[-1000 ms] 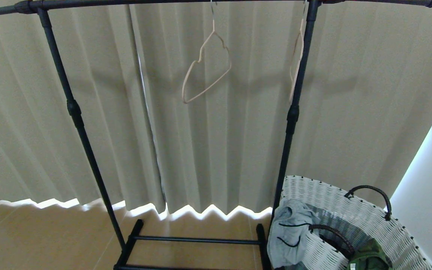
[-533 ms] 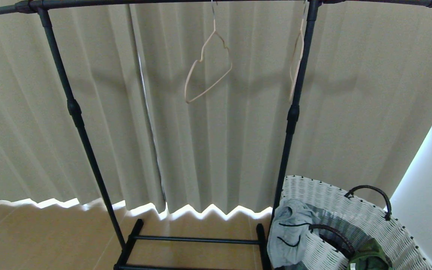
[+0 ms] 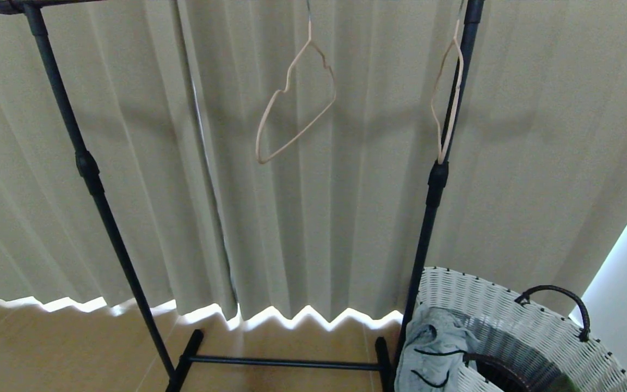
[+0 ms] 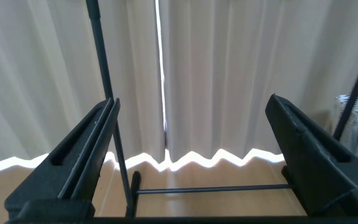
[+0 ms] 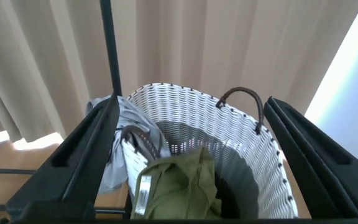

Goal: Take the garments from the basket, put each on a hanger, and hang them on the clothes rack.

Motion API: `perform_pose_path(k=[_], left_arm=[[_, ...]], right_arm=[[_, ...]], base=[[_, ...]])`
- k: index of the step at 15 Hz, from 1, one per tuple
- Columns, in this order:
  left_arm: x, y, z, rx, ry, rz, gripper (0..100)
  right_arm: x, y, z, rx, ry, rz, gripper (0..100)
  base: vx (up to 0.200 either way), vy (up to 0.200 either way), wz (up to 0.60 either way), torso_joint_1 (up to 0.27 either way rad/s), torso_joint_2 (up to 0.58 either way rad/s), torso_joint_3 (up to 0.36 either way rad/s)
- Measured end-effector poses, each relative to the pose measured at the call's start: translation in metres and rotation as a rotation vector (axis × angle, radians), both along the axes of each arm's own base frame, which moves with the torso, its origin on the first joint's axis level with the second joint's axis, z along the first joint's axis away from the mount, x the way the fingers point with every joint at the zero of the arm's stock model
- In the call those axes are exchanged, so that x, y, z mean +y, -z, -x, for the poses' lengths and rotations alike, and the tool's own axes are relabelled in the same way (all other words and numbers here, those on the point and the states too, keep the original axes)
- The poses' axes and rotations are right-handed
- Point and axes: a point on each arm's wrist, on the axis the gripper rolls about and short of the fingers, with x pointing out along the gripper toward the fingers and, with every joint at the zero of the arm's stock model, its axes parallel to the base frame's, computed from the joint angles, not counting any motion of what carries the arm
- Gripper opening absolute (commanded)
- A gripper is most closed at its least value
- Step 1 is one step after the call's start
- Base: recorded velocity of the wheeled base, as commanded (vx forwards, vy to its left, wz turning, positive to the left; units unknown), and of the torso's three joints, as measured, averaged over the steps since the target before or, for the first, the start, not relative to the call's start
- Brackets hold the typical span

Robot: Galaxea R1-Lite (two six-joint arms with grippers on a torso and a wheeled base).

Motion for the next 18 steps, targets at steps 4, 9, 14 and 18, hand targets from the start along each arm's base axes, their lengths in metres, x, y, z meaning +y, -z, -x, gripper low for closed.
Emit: perform_pose_path(k=[4,9,14,18], left_arm=[[0.000,0.000,0.000,-0.001,0.001,-0.002,100],[0.000,0.000,0.000,-0.001,0.006,-0.015,100],[0.000,0.000,0.000,0.000,0.006,-0.014,100],[0.000,0.000,0.000,0.000,0.005,-0.010,100]], right_arm=[[0.000,-0.008,0.004,0.055,-0.013,0.101,100],[-0.001,-0.025,-0.007,0.303,-0.012,0.189,100],[-0.002,-0.040,-0.066,0.746,-0.016,0.352,100],[-0.003,-0.027,-0.110,1.009,-0.122,0.527,100]], base=[[0.000,0.000,0.00,0.000,0.00,0.000],[0.000,0.000,0.00,0.000,0.00,0.000],[0.000,0.000,0.00,0.000,0.00,0.000],[0.000,0.000,0.00,0.000,0.00,0.000]])
